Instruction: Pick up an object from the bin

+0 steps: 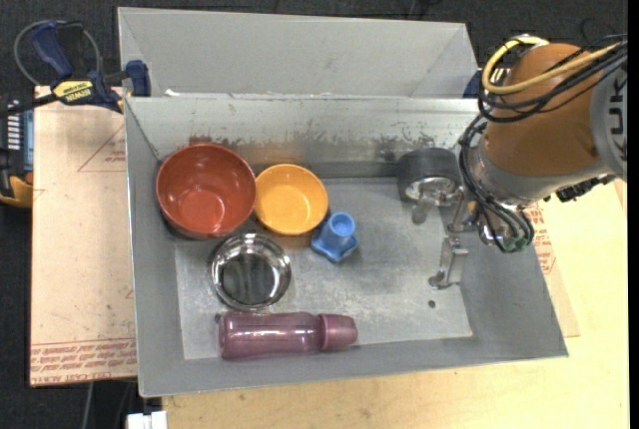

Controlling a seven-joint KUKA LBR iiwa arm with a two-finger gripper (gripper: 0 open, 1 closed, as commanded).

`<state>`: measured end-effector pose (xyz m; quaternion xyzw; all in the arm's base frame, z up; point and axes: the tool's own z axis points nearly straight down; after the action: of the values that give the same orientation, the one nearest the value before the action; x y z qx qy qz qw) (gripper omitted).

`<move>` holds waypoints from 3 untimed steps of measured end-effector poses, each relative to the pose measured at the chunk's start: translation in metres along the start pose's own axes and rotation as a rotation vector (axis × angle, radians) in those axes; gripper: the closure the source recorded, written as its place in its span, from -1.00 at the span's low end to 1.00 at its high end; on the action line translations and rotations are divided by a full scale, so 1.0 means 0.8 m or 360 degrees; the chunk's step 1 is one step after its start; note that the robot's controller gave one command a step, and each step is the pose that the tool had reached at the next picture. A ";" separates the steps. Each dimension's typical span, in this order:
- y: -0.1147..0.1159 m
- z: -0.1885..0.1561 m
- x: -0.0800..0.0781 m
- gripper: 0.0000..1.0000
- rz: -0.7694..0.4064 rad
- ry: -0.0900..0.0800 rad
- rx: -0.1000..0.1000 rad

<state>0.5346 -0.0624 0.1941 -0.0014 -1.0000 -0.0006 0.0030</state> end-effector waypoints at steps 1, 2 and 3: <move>0.000 -0.004 -0.002 -1.00 -0.0005 -0.0011 0.0001; 0.059 0.132 -0.061 -1.00 -0.0448 -0.0015 0.0002; 0.064 0.076 -0.071 -1.00 -0.0684 -0.0026 0.0007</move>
Offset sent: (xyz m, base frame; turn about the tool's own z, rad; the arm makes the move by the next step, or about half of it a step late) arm 0.0548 0.0545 -0.1241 -0.3270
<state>0.5915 -0.0115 0.1329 0.2120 -0.9773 0.0008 -0.0054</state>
